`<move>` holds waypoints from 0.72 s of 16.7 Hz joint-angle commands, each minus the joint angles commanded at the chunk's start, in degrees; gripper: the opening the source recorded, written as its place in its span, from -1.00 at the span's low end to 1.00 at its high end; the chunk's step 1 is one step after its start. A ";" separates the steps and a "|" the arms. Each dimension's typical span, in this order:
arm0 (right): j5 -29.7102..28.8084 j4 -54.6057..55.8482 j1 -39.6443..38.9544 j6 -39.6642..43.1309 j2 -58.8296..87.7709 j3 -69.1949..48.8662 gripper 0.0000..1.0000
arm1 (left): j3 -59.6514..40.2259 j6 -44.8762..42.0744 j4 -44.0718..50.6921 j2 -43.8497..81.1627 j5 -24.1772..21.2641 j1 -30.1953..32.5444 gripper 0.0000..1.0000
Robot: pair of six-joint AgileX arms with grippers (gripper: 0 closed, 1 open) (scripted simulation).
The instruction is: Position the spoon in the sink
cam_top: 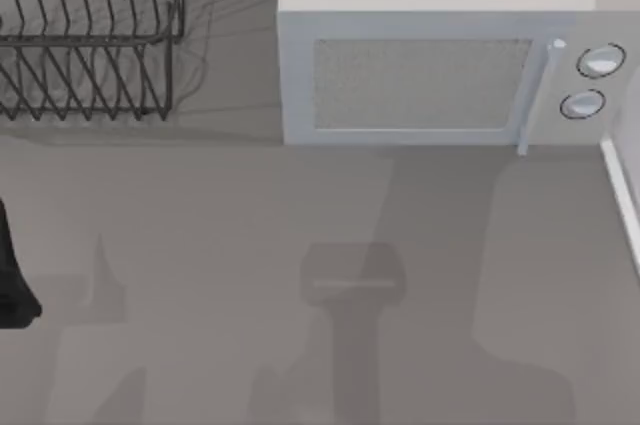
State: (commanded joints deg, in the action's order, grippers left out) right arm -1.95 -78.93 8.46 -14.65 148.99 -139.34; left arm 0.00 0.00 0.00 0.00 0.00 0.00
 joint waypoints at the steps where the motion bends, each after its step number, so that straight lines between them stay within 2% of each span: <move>1: 0.00 0.00 0.00 0.00 0.00 0.00 -0.85 | 0.00 0.00 0.00 0.00 0.00 0.00 1.00; 12: 0.00 0.00 0.00 0.00 0.00 0.00 0.81 | 0.00 0.00 0.00 0.00 0.00 0.00 1.00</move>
State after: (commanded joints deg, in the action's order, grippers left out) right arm -1.95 -78.93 8.46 -14.65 148.99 -139.34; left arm 0.00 0.00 0.00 0.00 0.00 0.00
